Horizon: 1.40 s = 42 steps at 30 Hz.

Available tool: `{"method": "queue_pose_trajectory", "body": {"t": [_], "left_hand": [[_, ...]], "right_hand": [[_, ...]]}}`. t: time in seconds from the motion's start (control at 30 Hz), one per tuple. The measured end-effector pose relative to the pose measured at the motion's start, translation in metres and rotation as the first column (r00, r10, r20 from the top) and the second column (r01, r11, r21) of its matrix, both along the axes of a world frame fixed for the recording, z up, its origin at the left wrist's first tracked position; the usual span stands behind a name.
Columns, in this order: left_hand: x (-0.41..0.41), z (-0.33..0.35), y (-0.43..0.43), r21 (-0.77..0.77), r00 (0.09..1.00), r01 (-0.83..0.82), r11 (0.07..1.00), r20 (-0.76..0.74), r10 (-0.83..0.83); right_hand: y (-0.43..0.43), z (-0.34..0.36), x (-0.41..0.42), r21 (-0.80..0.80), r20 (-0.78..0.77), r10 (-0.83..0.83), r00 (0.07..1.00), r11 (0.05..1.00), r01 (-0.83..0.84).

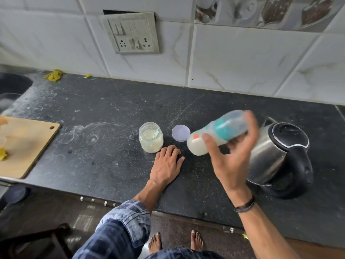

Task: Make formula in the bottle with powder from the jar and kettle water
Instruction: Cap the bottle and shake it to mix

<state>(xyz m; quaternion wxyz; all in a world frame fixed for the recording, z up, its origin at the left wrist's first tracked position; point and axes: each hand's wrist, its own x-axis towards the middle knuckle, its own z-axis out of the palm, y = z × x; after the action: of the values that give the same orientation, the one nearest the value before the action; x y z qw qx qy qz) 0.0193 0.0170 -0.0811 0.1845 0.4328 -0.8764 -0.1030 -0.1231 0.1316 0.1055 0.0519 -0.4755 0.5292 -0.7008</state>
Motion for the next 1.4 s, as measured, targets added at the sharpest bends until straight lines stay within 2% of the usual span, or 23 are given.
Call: {"method": "queue_pose_trajectory", "body": {"t": [0.07, 0.13, 0.17, 0.23, 0.27, 0.3, 0.37, 0.43, 0.53, 0.6, 0.67, 0.7, 0.77, 0.87, 1.03, 1.23, 1.4], "left_hand": [[0.0, 0.001, 0.0, 0.001, 1.0, -0.006, 1.0, -0.002, 0.006], [-0.001, 0.0, 0.0, -0.001, 1.0, -0.003, 1.0, -0.004, 0.003], [-0.001, -0.001, 0.0, -0.003, 1.0, -0.001, 1.0, -0.003, 0.001], [0.0, -0.002, -0.001, -0.013, 1.0, 0.001, 1.0, -0.012, -0.001], [0.0, -0.002, -0.001, -0.012, 1.0, 0.003, 1.0, -0.017, -0.003], [0.0, -0.003, -0.001, -0.008, 1.0, 0.0, 1.0, -0.016, 0.0], [-0.001, -0.002, -0.001, -0.011, 1.0, -0.007, 1.0, -0.008, 0.006], [-0.001, -0.001, -0.001, -0.01, 1.0, -0.003, 1.0, -0.005, 0.002], [0.0, -0.001, 0.0, -0.001, 1.0, 0.003, 1.0, 0.001, -0.003], [0.0, 0.0, 0.0, -0.004, 1.0, 0.001, 1.0, -0.001, -0.001], [-0.001, 0.002, 0.0, -0.009, 1.0, -0.004, 1.0, 0.002, 0.004], [-0.001, 0.002, 0.0, -0.01, 1.0, -0.003, 1.0, 0.003, 0.003], [0.0, 0.003, 0.001, -0.008, 1.0, -0.003, 1.0, 0.013, 0.003], [0.0, 0.002, 0.0, -0.006, 1.0, -0.002, 1.0, 0.02, 0.002], [-0.001, 0.003, 0.001, 0.003, 1.0, -0.009, 1.0, 0.017, 0.009], [-0.001, 0.004, 0.001, 0.001, 1.0, -0.008, 1.0, 0.012, 0.008], [-0.001, 0.005, 0.002, 0.003, 1.0, -0.011, 1.0, 0.007, 0.011]], "right_hand": [[0.001, 0.018, -0.001, -0.227, -0.074, -0.078, 0.994, 0.972, 0.059], [-0.002, 0.02, -0.006, -0.322, -0.173, -0.179, 0.969, 0.94, 0.116], [-0.003, 0.018, -0.005, -0.246, -0.159, -0.16, 0.974, 0.962, 0.118], [-0.004, 0.014, 0.001, 0.023, -0.049, -0.039, 0.998, 0.999, 0.04], [-0.002, 0.011, 0.003, 0.065, -0.014, -0.032, 0.999, 0.997, 0.032], [-0.001, 0.014, 0.004, 0.0, -0.012, -0.052, 0.999, 0.999, 0.052], [-0.001, 0.02, 0.0, -0.229, -0.068, -0.124, 0.99, 0.968, 0.106], [-0.005, 0.015, -0.005, -0.29, -0.152, -0.186, 0.971, 0.947, 0.136], [-0.006, 0.0, -0.003, 0.051, -0.073, -0.104, 0.992, 0.993, 0.108], [-0.002, -0.011, -0.003, 0.043, -0.078, -0.137, 0.987, 0.989, 0.141], [-0.003, -0.021, -0.008, -0.004, -0.149, -0.175, 0.973, 0.984, 0.177], [-0.005, -0.027, -0.012, 0.022, -0.2, -0.19, 0.961, 0.98, 0.198], [-0.01, -0.042, -0.018, 0.137, -0.315, -0.171, 0.934, 0.965, 0.223], [-0.01, -0.075, -0.023, 0.338, -0.459, -0.052, 0.887, 0.913, 0.228], [-0.003, -0.118, -0.032, 0.526, -0.504, 0.082, 0.86, 0.818, 0.231], [0.001, -0.132, -0.028, 0.555, -0.449, 0.064, 0.891, 0.802, 0.222], [0.002, -0.136, -0.024, 0.587, -0.259, 0.025, 0.966, 0.798, 0.137]]}}
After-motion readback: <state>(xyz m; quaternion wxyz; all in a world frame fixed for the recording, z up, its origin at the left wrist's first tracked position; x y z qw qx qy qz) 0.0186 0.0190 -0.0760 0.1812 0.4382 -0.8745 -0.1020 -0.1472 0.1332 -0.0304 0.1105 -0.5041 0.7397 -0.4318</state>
